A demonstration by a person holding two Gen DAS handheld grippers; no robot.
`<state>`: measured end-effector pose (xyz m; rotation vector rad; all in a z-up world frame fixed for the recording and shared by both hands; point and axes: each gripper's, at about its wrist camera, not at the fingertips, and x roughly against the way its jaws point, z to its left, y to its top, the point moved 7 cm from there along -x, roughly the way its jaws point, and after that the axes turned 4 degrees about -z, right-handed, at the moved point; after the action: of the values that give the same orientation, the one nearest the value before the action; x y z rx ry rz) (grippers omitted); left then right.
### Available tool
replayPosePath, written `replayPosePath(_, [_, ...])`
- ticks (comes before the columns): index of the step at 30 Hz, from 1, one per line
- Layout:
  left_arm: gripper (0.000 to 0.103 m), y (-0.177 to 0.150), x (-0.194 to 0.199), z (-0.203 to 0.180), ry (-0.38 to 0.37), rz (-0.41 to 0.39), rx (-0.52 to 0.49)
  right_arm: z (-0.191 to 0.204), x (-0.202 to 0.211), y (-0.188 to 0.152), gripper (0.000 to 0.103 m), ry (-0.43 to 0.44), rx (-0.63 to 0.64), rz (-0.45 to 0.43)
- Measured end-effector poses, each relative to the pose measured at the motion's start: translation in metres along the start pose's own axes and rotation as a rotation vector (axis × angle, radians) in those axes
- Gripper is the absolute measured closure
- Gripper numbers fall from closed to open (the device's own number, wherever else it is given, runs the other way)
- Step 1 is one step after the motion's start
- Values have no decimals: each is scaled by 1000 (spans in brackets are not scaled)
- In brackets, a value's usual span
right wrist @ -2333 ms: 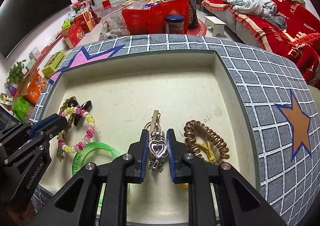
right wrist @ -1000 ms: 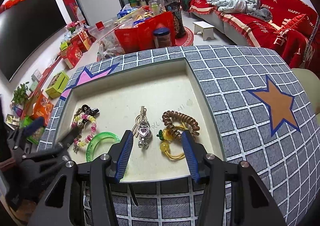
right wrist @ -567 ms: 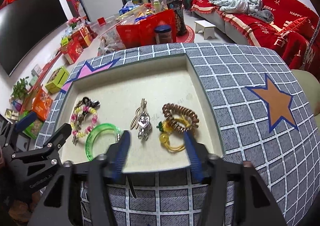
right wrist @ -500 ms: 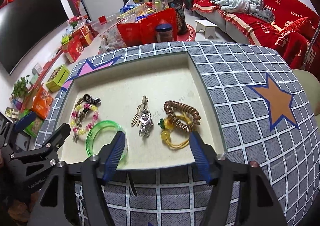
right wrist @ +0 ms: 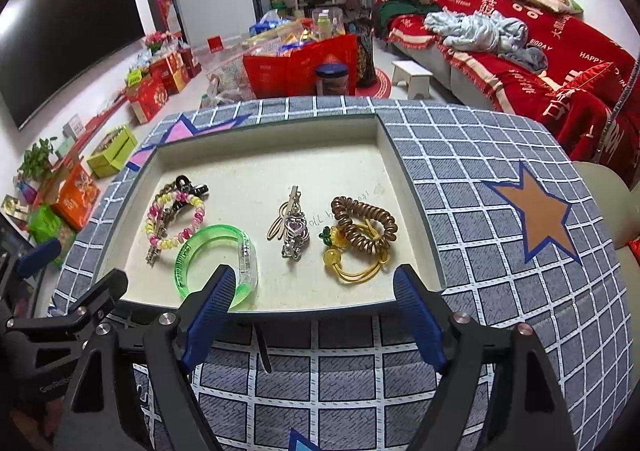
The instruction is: Organize jewelry
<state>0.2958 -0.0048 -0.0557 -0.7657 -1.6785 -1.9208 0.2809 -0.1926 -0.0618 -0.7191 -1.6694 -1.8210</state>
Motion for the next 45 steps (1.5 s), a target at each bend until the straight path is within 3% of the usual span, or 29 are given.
replayPosePath(1, [0,-1,2,0,1,-2,2,0,1,-2,0,1,-1,1])
replayPosePath(23, [0,-45,52,10,38,-88,117,-9,59,-39,0,-47,-12,-177])
replayPosePath(45, [0,-56,51,1,61,-74,155,-6,67,-49,0,-82,47,-199])
